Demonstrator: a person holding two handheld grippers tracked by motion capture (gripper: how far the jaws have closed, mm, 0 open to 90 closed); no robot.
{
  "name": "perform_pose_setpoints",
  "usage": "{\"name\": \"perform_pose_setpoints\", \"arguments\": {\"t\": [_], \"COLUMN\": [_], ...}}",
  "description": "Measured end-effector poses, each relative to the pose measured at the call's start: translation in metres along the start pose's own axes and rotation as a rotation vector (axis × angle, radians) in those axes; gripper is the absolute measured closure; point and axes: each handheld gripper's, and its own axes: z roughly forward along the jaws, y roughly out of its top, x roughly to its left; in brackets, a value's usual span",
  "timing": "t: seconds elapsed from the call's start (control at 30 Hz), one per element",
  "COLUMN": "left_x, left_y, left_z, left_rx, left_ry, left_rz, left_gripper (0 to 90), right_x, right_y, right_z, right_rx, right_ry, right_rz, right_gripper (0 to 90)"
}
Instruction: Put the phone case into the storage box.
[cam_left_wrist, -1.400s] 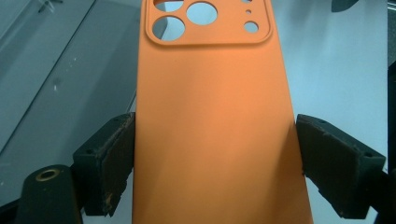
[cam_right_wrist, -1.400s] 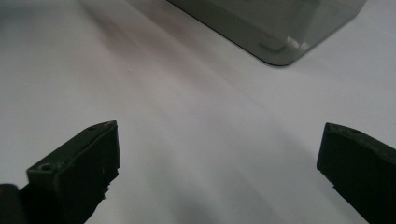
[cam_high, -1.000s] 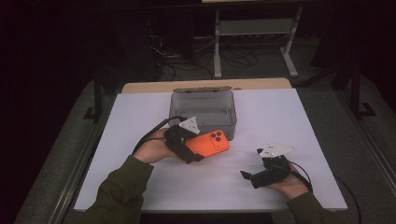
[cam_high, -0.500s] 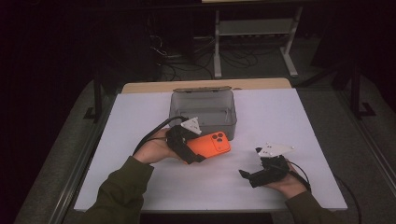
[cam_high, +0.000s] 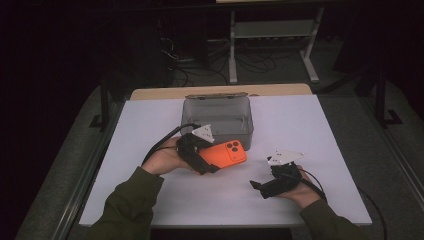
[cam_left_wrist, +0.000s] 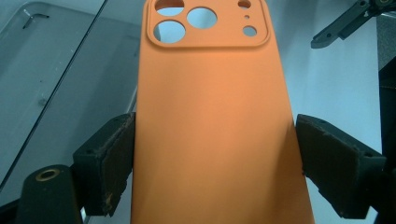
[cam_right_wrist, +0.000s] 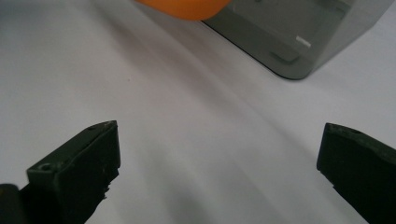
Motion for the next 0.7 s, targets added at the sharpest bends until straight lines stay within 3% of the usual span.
{"name": "perform_pose_setpoints", "arguments": {"t": [0.33,0.7], "left_x": [0.0,0.0], "left_y": [0.0,0.0], "left_z": [-0.002,-0.002], "left_rx": [-0.001,-0.004], "left_ry": [0.003,0.004], "left_rz": [0.001,0.002], "left_gripper": [15.4,15.4], "right_x": [0.003,0.008], "right_y": [0.01,0.022], "right_z": [0.01,0.019], "right_rx": [0.015,-0.003], "right_ry": [0.019,0.02], "right_rz": [-0.008,-0.034], "right_gripper": [0.0,0.0]}}
